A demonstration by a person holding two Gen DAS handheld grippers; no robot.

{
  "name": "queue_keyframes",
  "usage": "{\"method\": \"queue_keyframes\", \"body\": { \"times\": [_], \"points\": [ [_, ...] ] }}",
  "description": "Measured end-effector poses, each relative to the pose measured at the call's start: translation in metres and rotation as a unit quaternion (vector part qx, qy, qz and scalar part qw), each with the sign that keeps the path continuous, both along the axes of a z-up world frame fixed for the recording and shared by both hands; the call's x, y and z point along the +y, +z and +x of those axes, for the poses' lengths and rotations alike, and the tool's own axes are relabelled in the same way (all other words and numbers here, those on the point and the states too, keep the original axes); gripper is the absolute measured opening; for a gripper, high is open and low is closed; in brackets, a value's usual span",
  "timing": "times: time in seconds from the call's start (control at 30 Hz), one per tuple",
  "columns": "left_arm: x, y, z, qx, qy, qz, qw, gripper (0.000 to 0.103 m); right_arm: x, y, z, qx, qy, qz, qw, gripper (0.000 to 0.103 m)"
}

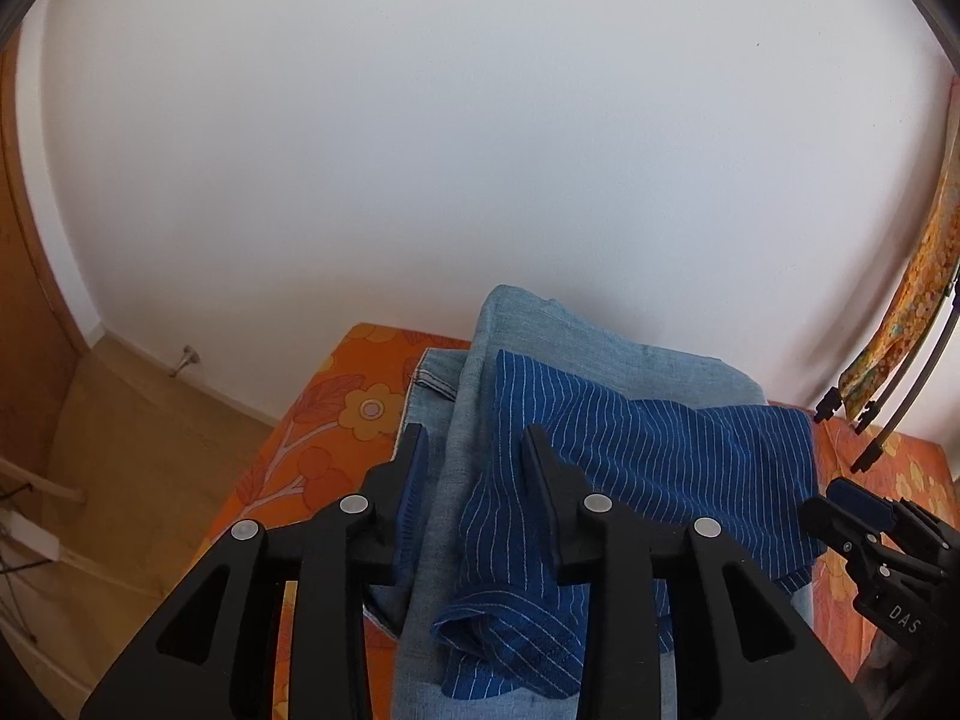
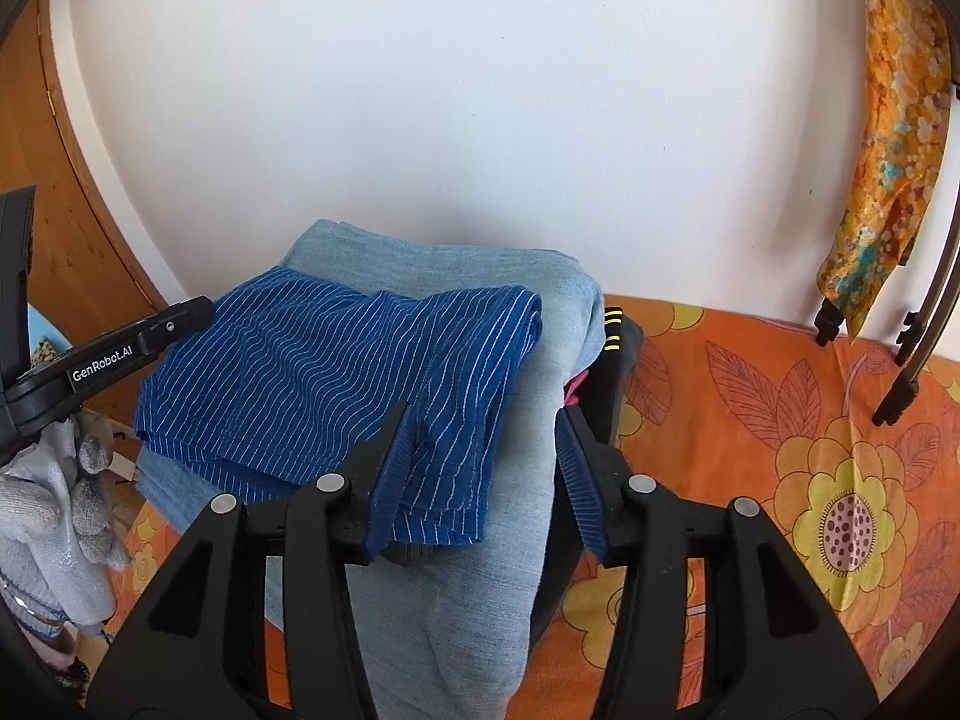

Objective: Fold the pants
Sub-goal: 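Lower the briefs onto the jeans stack and open both tools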

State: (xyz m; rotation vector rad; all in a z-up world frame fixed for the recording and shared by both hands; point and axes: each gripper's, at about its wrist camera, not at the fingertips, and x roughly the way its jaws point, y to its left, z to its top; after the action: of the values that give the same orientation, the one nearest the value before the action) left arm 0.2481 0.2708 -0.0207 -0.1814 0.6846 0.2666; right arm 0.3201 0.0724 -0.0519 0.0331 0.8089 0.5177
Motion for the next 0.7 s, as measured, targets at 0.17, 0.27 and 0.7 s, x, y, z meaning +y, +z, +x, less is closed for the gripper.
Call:
{"method": "queue_keyframes", "body": {
  "times": [0.17,0.27,0.7],
  "points": [
    [-0.014,-0.001,-0.020,-0.006,-0.029,0.019,0.9994,0.032,-0.005,0.017,-0.002,-0.018,0.016,0.043,0.999,0.050],
    [-0.017,-0.012,-0.023,0.008,-0.035,0.045,0.9983,0.032,0.006,0.018,0.014,-0.009,0.032,0.061,0.998,0.050],
    [0.004,-0.045,-0.027,0.029,-0.021,0.037,0.9987,0.032,0.030,-0.021,0.056,0.030,0.029,0.007,0.999,0.048]
  ]
}}
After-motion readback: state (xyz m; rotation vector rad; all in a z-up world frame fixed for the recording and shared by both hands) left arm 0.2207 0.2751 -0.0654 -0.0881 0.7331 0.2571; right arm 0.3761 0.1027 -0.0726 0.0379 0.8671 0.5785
